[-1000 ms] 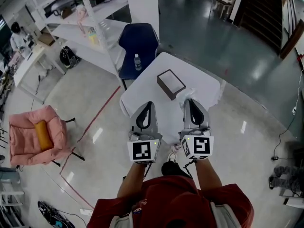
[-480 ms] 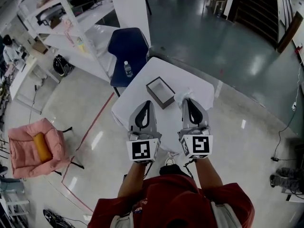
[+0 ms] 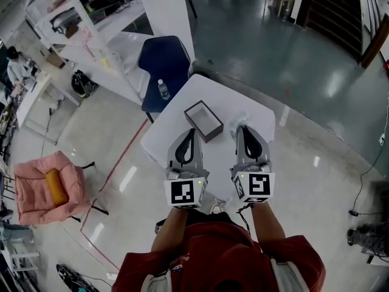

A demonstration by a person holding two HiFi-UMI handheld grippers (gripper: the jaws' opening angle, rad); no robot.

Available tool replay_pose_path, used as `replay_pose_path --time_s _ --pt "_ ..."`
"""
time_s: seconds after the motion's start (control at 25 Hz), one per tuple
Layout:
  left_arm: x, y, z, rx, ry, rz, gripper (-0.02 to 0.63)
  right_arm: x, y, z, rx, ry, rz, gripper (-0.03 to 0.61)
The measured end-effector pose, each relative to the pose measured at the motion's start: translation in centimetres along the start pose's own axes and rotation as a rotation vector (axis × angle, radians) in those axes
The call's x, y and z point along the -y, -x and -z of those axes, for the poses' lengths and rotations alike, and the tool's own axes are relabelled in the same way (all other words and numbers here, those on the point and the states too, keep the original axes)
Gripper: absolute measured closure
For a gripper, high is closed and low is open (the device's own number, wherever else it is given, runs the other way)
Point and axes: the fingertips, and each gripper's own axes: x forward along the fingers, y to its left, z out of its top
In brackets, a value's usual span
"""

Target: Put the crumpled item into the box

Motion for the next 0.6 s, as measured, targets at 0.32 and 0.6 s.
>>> replay_pose_path --time_s 0.32,0.6 --pt "0.0 -1.2 -0.4 0.041 0.031 -0.022 0.611 0.7 -0.8 1.7 -0.033 -0.03 -0.008 0.575" --pt "-2.3 -2.4 0.9 0.037 0.022 -0.025 0.611 -0.8 -3.3 2.7 -0.034 -0.017 -0.029 0.575"
